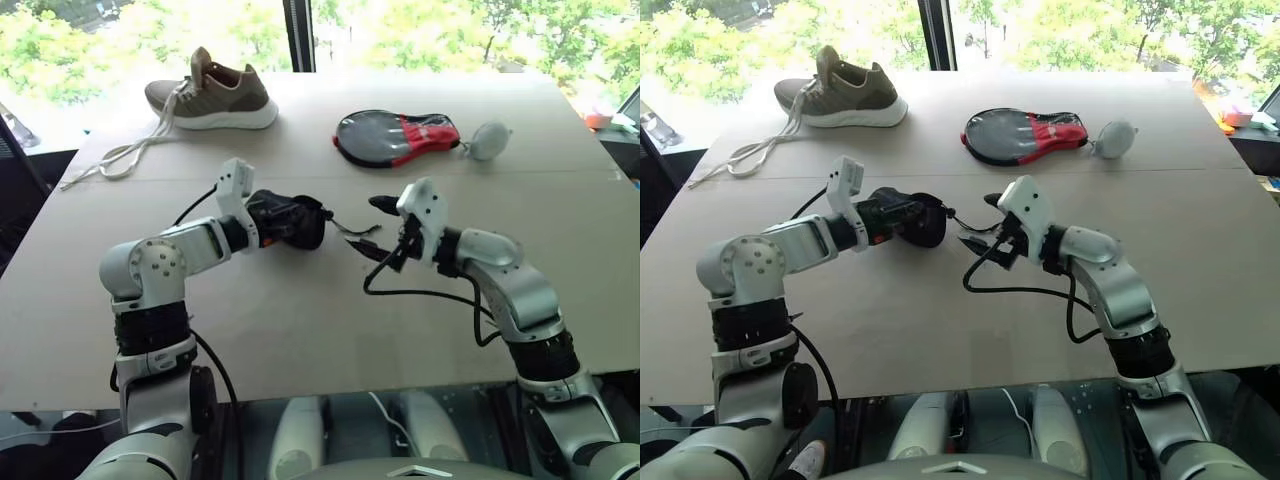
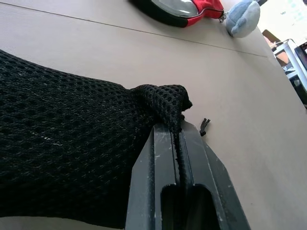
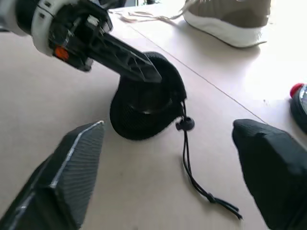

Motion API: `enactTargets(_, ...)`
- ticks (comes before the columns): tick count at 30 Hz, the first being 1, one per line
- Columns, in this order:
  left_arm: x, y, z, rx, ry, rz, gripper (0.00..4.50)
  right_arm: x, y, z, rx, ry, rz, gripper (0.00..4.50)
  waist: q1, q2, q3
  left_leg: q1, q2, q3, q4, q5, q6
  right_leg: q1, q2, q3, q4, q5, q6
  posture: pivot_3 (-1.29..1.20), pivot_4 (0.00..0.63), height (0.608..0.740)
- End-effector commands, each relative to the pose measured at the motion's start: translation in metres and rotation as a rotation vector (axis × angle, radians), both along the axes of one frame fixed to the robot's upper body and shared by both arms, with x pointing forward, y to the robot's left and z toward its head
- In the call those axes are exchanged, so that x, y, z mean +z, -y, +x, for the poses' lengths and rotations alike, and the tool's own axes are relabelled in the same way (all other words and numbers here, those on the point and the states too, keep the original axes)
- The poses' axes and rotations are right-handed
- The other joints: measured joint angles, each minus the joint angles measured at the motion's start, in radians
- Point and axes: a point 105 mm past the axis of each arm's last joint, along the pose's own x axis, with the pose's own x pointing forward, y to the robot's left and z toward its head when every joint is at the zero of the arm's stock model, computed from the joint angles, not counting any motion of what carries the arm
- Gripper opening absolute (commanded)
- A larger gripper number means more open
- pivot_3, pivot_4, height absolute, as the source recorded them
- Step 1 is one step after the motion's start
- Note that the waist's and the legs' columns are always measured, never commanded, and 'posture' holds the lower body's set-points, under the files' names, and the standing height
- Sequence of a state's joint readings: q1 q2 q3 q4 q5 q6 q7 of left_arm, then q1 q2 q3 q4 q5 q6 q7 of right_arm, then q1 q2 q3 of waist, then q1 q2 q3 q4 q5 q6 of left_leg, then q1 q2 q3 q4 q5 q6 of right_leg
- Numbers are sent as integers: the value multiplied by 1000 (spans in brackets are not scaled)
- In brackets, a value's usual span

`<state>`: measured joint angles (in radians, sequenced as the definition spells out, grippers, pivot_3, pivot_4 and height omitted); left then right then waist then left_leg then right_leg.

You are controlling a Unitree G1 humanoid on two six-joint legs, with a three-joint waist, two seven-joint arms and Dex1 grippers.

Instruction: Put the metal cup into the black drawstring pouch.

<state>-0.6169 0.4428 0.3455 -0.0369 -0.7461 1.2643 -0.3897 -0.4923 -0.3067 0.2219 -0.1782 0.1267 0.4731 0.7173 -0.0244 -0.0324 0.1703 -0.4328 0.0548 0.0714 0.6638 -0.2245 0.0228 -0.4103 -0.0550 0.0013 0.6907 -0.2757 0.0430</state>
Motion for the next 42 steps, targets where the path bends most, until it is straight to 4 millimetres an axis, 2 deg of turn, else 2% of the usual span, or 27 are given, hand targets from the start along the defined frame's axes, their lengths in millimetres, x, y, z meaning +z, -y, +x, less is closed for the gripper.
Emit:
enactTargets(1, 27, 2, -4, -68, 96, -24, 0, -20, -9, 17, -74, 60, -114, 4449, -2, 0, 0, 0, -1, 0, 0, 0, 0, -1, 1, 0, 0, 0, 0, 0, 150, 740)
enactTargets(6, 35, 2, -9, -103, 120, -20, 0, -46, -34, 38, -104, 50, -160, 4449, -18, 0, 0, 0, 0, 1, -1, 0, -1, -1, 3, 2, 1, 0, 0, 0, 150, 740)
enactTargets(11, 43, 0, -17, -105, 158, -28, 0, -48, -52, 56, -129, 54, -118, 4449, -17, 0, 0, 1, 1, 1, -1, 0, -1, -1, 3, 2, 1, 0, 0, 0, 150, 740)
enactTargets(14, 51, -6, -22, -87, 185, -55, 0, -49, -55, 60, -127, 76, -127, 3694, -17, 0, 0, 0, 2, 1, -1, 0, -1, -1, 2, 2, 1, 0, 0, 0, 150, 740)
enactTargets(15, 52, -8, -24, -80, 189, -58, 0, -48, -53, 63, -139, 90, -130, 3301, -17, 0, 0, 1, 2, 1, -1, 0, -1, -1, 1, 2, 1, 0, 0, 0, 150, 740)
enactTargets(21, 46, -9, -30, -68, 187, -60, 0, -38, -41, 74, -203, 165, -121, 343, -15, 0, 0, 1, 2, 0, -1, 0, -1, -1, 0, 1, 2, 0, 0, 0, 150, 740)
enactTargets(22, 44, -8, -31, -65, 184, -59, 0, -33, -36, 77, -228, 188, -117, 30, -15, 0, 0, 1, 1, 0, -1, 0, -1, -1, 0, 1, 2, 0, 0, 0, 150, 740)
enactTargets(28, 32, -1, -33, -71, 183, -21, 0, -7, -2, 83, -341, 291, -91, 30, -16, 0, 0, 0, 2, 1, -1, 0, -1, -1, 0, 1, 1, 0, 0, 0, 150, 740)
enactTargets(34, 23, 12, -33, -125, 226, 10, 0, 24, 23, 71, -371, 382, -98, 30, -14, 0, 0, 1, 2, 1, -2, 0, -1, -1, 0, 2, 1, 0, 0, 0, 150, 740)
enactTargets(35, 23, 15, -34, -139, 236, 18, 569, 28, 24, 68, -370, 389, -99, 0, -14, 0, 0, 1, 2, 1, -2, 0, -1, -1, 0, 2, 1, 0, 0, 0, 150, 740)
enactTargets(36, 24, 20, -36, -170, 247, 22, 825, 32, 26, 65, -369, 397, -100, 0, -15, 0, 0, 1, 2, 1, -2, 0, -1, -1, 0, 2, 1, 0, 0, 0, 150, 740)
enactTargets(40, 26, 38, -36, -248, 293, 69, 2685, 50, 29, 51, -351, 447, -138, 0, -12, 1, 1, 1, 1, 1, -2, 0, -1, -1, 1, 2, 1, 0, 0, 0, 150, 740)
enactTargets(42, 35, 53, -40, -322, 326, 56, 2685, 60, 30, 43, -342, 474, -151, 0, -11, 0, 1, 0, 1, 1, -2, 0, -1, -1, 1, 2, 0, 0, 0, 0, 150, 740)
